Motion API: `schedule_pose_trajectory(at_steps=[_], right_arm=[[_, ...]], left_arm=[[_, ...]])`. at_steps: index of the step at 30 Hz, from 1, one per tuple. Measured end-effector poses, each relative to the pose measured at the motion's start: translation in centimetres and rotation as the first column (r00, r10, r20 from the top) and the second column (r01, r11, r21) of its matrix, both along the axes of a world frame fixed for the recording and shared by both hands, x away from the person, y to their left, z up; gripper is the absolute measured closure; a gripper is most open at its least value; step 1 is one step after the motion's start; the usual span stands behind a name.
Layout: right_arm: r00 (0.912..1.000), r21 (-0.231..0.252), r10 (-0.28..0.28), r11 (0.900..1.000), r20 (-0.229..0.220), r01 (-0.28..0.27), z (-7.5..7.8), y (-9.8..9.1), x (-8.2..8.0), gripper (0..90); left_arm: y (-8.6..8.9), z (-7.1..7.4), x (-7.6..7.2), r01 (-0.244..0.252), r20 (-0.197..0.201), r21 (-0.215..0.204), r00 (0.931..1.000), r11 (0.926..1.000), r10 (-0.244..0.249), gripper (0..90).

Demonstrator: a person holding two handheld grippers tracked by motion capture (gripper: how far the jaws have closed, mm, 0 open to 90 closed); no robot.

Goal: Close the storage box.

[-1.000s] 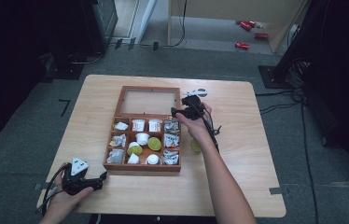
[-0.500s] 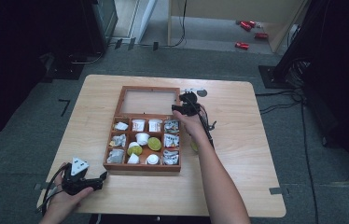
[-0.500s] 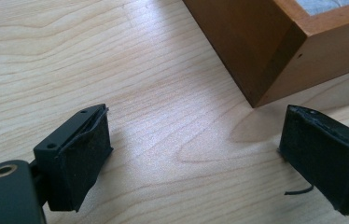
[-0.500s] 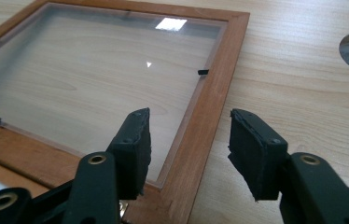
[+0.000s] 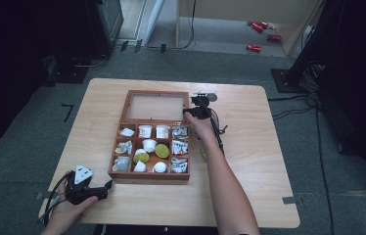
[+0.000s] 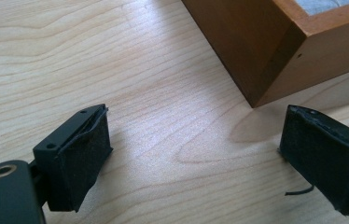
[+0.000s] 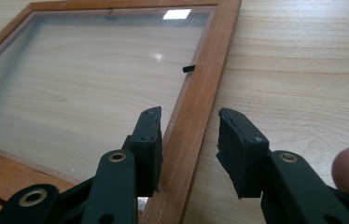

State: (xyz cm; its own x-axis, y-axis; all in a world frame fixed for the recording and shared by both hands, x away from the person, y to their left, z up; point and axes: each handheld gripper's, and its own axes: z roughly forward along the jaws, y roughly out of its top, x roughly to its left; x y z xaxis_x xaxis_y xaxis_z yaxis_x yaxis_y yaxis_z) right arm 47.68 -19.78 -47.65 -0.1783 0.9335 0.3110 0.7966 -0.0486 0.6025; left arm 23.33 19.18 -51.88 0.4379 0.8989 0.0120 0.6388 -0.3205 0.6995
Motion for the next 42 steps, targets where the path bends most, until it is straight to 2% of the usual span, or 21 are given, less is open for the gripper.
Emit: schedule_pose_trajectory(at_steps=[7,9,14,19,22,23,24,26,29,32,34,37,42], right_arm=[[0.9996,0.059,-0.006,0.9982,-0.029,0.007,-0.3,-0.4,0.3,61.2],[0.9992,0.089,-0.005,0.9960,-0.039,0.009,-0.4,-0.5,0.4,61.0],[0.9976,0.131,-0.002,0.9913,-0.069,0.011,-0.6,-0.7,0.7,56.7],[0.9940,0.196,-0.012,0.9801,-0.109,0.033,-1.1,-1.1,1.1,51.8],[0.9857,0.285,0.017,0.9581,-0.168,0.032,-1.7,-1.4,1.5,47.2],[0.9846,0.299,0.024,0.9538,-0.173,0.030,-1.8,-1.4,1.5,48.3],[0.9857,0.299,0.027,0.9539,-0.166,0.024,-1.8,-1.4,1.5,48.7],[0.9869,0.277,0.027,0.9607,-0.159,0.018,-1.6,-1.2,1.4,48.9],[0.9892,0.273,0.018,0.9617,-0.146,0.023,-1.4,-1.5,1.2,54.0],[0.9933,0.266,0.036,0.9639,-0.110,-0.005,-1.2,-1.7,1.0,54.8],[0.9957,0.276,0.041,0.9612,-0.084,-0.016,-1.2,-1.9,0.8,57.0],[0.9980,0.307,0.041,0.9513,-0.049,-0.024,-1.2,-2.4,0.3,60.4],[0.9976,0.296,0.069,0.9528,0.006,-0.067,-1.0,-2.7,-0.2,61.5]], left_arm=[[0.0,0.0,0.0,0.001,0.000,0.000,1.0000,1.0000,-0.001,9.2],[0.0,0.0,0.0,0.001,0.000,0.000,1.0000,1.0000,-0.001,9.2],[-0.1,0.0,0.1,-0.001,0.000,-0.001,1.0000,1.0000,0.001,9.1],[-0.1,0.0,0.1,-0.001,0.001,-0.001,1.0000,1.0000,0.001,9.1],[-0.1,0.0,0.1,0.000,0.001,-0.001,1.0000,1.0000,0.000,9.1],[-0.1,0.0,0.1,0.000,0.001,-0.001,1.0000,1.0000,0.000,9.1],[-0.1,0.0,0.1,0.000,0.001,-0.001,1.0000,1.0000,0.000,9.1],[-0.1,0.0,0.1,0.000,0.001,-0.001,1.0000,1.0000,0.000,9.1],[-0.1,0.0,0.1,0.001,0.001,-0.001,1.0000,1.0000,-0.001,9.1],[-0.1,0.0,0.1,0.001,0.001,-0.001,1.0000,1.0000,-0.001,9.1],[-0.1,0.0,0.1,0.002,0.000,0.001,1.0000,1.0000,-0.002,9.1],[-0.1,0.0,0.1,0.001,0.000,-0.001,1.0000,1.0000,-0.001,9.1],[-0.1,0.0,0.1,0.001,0.000,0.001,1.0000,1.0000,-0.001,9.1]])
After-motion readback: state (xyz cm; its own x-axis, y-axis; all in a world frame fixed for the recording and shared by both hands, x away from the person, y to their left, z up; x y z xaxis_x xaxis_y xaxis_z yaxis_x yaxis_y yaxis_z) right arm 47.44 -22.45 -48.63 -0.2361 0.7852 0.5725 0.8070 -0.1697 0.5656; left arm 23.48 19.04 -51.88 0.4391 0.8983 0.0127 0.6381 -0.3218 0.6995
